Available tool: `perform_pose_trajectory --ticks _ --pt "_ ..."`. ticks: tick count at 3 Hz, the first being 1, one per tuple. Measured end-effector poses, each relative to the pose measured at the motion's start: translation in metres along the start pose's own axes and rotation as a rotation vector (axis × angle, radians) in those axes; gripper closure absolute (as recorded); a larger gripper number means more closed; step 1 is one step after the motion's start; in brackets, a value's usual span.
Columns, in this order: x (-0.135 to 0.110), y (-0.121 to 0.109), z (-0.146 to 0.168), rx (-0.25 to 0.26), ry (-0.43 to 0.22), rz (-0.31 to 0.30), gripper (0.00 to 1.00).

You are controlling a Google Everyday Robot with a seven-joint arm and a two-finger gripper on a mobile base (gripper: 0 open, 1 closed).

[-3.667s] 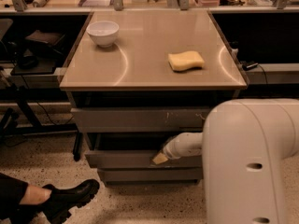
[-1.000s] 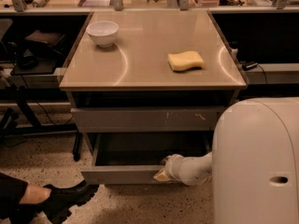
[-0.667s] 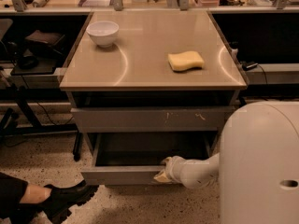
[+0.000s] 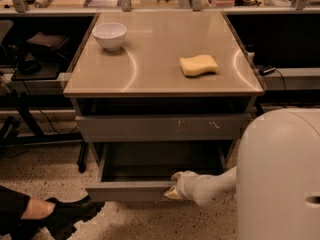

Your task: Open middle drawer

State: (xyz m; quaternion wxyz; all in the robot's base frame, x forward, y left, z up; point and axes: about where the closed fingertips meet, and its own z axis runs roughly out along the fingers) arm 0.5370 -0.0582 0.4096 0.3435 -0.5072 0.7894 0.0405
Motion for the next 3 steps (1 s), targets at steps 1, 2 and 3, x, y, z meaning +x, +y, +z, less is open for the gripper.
perform_pose_trajectory --ticks 1,2,3 --pt "0.008 0.007 -0.004 0.012 -0.037 0.033 1.0" --pt "0.011 0.02 -0.015 0.02 -0.058 0.041 1.0" --pt "0.011 0.02 -0.016 0.02 -0.058 0.041 1.0"
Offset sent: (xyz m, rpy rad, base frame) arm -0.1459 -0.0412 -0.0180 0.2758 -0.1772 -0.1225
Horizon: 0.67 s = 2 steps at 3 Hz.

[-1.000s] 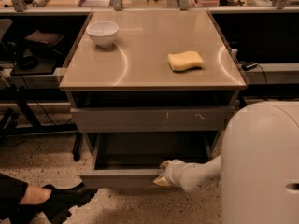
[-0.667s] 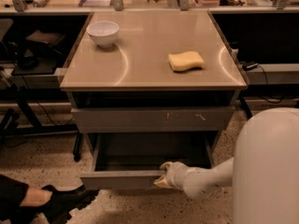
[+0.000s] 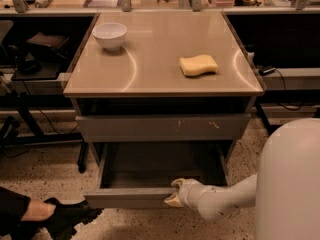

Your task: Open middle drawer

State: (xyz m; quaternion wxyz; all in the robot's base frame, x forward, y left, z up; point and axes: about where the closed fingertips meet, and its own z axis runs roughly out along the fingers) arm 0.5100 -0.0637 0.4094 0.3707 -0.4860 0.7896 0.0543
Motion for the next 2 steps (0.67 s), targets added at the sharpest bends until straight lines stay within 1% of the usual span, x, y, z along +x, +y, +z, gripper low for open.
perform_pose_trajectory --ticks 1,2 --pt "-0.002 -0.001 -0.002 0.0 0.0 0.0 1.0" --pt "0.01 0.014 -0.01 0.014 -0.021 -0.04 1.0"
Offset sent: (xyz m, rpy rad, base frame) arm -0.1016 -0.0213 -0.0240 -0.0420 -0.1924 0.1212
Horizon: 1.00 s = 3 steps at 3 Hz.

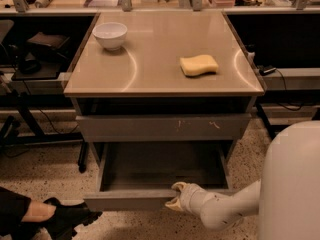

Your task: Open middle drawer

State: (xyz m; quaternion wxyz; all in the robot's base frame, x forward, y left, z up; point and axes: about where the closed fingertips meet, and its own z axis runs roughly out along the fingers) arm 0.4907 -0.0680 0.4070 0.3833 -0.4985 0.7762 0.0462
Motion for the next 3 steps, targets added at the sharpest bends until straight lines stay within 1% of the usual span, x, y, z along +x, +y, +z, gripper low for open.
perform_pose_trajectory --ticks 1,3 --pt "-0.0018 0.0057 -0.0058 -0.006 0.001 0.005 1.0" --pt "-0.003 0.0053 -0.0071 -0.006 0.001 0.005 1.0"
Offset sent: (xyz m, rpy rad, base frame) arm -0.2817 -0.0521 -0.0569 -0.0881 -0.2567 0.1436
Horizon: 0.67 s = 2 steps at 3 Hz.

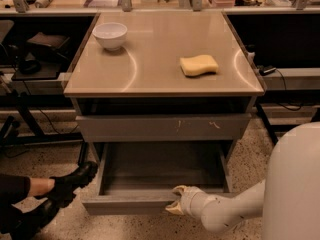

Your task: Open middle drawer

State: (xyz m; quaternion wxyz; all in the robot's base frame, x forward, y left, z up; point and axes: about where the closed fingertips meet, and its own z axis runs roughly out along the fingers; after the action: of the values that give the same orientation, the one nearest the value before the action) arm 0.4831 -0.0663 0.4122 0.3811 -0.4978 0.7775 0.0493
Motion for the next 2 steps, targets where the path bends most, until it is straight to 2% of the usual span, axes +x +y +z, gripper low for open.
perform_pose_trajectory --ticks 2 --pt "0.0059 0.0136 -0.0078 0.002 -0.009 -0.023 1.0"
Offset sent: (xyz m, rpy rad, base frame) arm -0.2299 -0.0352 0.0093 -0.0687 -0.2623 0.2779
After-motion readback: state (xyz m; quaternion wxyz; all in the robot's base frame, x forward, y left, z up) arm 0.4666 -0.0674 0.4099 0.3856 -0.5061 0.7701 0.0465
